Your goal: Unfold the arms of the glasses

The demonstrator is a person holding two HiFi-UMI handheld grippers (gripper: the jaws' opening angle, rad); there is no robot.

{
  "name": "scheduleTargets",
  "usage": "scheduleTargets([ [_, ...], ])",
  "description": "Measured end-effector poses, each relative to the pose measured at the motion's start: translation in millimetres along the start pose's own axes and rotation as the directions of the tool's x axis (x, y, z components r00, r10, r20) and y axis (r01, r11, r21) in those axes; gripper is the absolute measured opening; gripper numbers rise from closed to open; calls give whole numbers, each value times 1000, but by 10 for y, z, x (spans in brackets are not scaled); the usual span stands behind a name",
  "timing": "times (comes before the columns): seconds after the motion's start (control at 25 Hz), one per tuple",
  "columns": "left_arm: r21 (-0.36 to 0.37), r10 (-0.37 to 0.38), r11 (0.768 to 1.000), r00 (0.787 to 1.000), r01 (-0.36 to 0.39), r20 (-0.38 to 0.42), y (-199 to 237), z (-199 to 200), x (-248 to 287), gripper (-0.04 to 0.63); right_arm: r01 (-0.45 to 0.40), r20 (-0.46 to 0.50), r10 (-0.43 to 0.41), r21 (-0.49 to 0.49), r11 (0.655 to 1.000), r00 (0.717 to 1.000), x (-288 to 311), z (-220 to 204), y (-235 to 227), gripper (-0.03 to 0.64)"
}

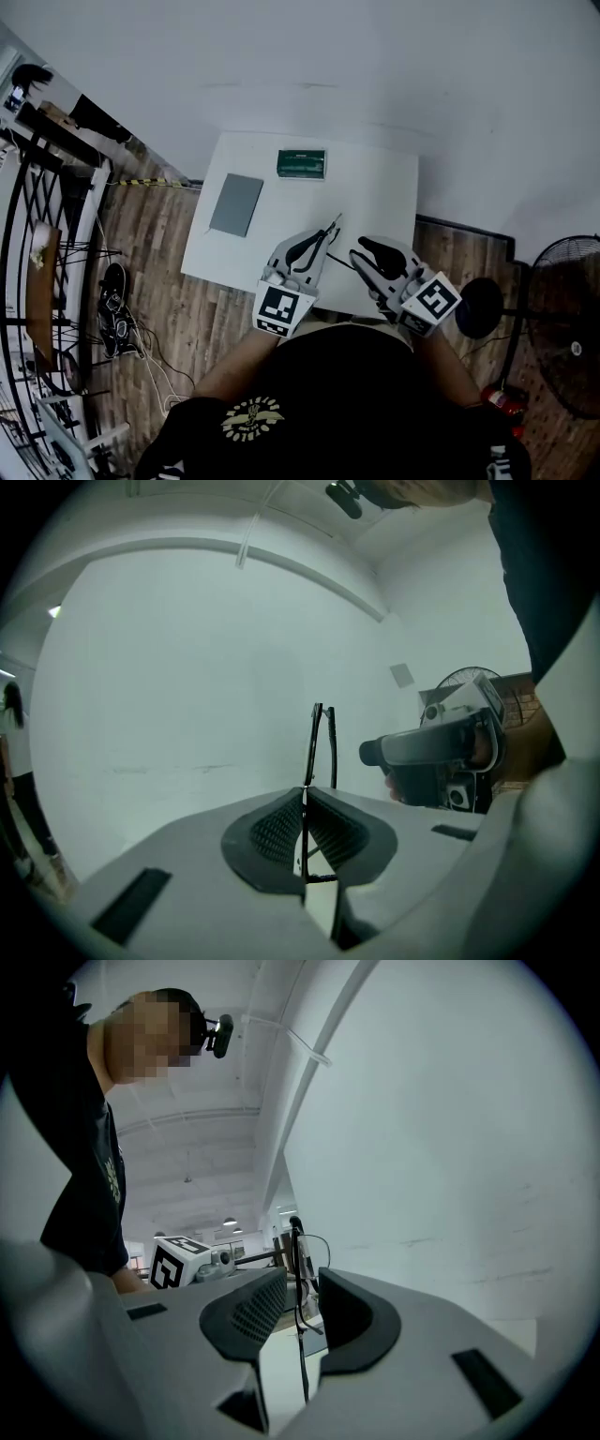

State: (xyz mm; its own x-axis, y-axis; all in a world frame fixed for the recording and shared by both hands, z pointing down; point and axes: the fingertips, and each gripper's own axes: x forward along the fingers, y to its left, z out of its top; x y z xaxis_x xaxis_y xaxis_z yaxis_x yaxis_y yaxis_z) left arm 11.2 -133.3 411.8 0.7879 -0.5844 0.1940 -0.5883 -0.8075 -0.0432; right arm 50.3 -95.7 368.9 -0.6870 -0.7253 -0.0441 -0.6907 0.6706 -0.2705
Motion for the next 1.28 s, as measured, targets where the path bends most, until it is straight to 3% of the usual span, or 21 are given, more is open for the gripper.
scheduleTargets([
  [0.2, 18, 41, 999, 999, -40, -27, -102, -80, 67, 21, -74, -48, 74, 11, 997, 996, 102, -55, -33, 100],
  [0.56, 24, 106, 994, 992, -104, -74, -284, -124, -26, 21, -208, -46, 211, 59, 976, 976, 137, -119, 117, 73],
  [0.68, 27, 114, 993, 989, -112, -90, -293, -134, -48, 21, -210, -56, 212, 47, 977, 976, 152, -139, 119, 17],
  [0.92, 66, 132, 990, 986, -126, -104, -237, -158, -64, 21, -222, -89, 222, 11, 975, 971, 86, -194, 64, 12],
  [1.08, 158, 111, 983, 985, -90, -131, -242, -199, -48, 21, -203, -95, 203, 7, 979, 975, 23, -244, 16, 12],
  [1.28, 252, 31, 967, 979, 20, -200, -250, -293, 24, 21, -161, -182, 156, -13, 987, 971, -35, -391, -69, 12],
])
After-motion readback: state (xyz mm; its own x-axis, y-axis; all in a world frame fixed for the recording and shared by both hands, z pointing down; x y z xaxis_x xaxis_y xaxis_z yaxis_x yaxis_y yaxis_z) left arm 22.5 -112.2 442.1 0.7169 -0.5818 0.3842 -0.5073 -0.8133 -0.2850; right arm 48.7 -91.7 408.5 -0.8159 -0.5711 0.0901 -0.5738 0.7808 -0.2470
